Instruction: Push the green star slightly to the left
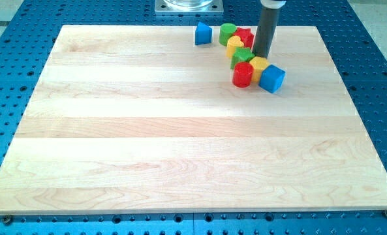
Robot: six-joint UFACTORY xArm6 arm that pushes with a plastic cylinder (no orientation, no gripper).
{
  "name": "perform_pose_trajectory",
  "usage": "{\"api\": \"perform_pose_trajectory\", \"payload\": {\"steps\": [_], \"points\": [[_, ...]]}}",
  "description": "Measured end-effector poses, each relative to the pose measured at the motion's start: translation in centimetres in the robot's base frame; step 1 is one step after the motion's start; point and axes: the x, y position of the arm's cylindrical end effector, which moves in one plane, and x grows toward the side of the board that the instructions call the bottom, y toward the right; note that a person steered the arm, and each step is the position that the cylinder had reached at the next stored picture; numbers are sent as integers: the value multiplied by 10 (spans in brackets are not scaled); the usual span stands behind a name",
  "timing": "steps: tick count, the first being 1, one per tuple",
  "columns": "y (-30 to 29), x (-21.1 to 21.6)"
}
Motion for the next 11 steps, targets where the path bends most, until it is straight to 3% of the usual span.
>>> {"api": "perform_pose_trajectory", "payload": {"steps": [1,3,6,8,11], "points": [[-28,38],[39,-24],[-18,-27],[-105,-5],[-106,-55]]}}
